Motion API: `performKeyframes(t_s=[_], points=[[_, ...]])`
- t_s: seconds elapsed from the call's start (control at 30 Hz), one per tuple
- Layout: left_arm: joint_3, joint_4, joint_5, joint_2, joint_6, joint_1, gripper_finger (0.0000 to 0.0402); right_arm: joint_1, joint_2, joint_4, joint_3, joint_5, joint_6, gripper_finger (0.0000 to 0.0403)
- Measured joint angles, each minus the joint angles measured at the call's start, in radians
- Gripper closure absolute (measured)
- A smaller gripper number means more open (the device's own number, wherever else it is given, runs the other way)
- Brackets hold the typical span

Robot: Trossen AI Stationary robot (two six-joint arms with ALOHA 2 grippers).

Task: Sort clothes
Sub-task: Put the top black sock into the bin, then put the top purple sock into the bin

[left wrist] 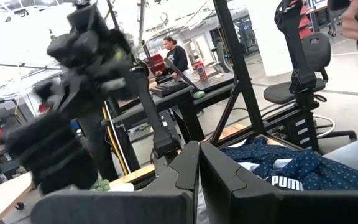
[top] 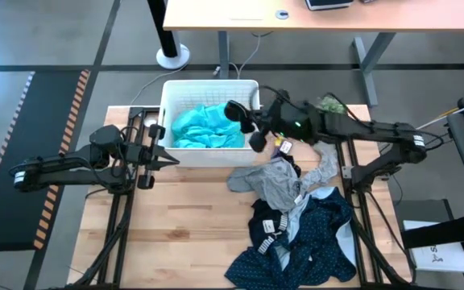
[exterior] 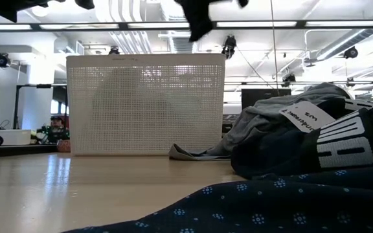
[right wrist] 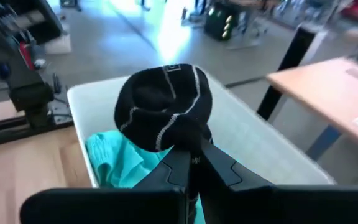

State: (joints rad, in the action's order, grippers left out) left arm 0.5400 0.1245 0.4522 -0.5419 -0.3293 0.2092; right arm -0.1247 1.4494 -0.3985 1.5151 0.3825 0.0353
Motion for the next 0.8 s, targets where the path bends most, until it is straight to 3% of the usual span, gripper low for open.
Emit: performKeyframes(t_s=[0.2, 0.37, 0.6, 0.7, 0.8], points=[[0.000, 0.005, -0.001, 0.000, -0.027, 0.000, 0.0402, -0.090, 0.112, -0.021, 0.032, -0.246, 0.017, 0.0379], [0.000, 0.004, -0.001, -0.002, -0.044, 0.000, 0.0402, -0.099, 0.173, -0.083, 0.102, -0.252, 0.015, 0.0307], [0.000, 0.004, -0.001, -0.005, -0.055, 0.000, 0.0402, -0.099, 0.214, -0.313, 0.281, -0.250, 0.000, 0.0191], [0.000, 0.005, -0.001, -0.005, -0.055, 0.000, 0.0402, -0.104, 0.215, -0.485, 0.339, -0.204, -0.013, 0.0169], [0.000, 0.006, -0.001, -0.004, -0.056, 0.000, 0.0402, -0.120, 0.206, -0.642, 0.354, -0.153, -0.026, 0.0177]])
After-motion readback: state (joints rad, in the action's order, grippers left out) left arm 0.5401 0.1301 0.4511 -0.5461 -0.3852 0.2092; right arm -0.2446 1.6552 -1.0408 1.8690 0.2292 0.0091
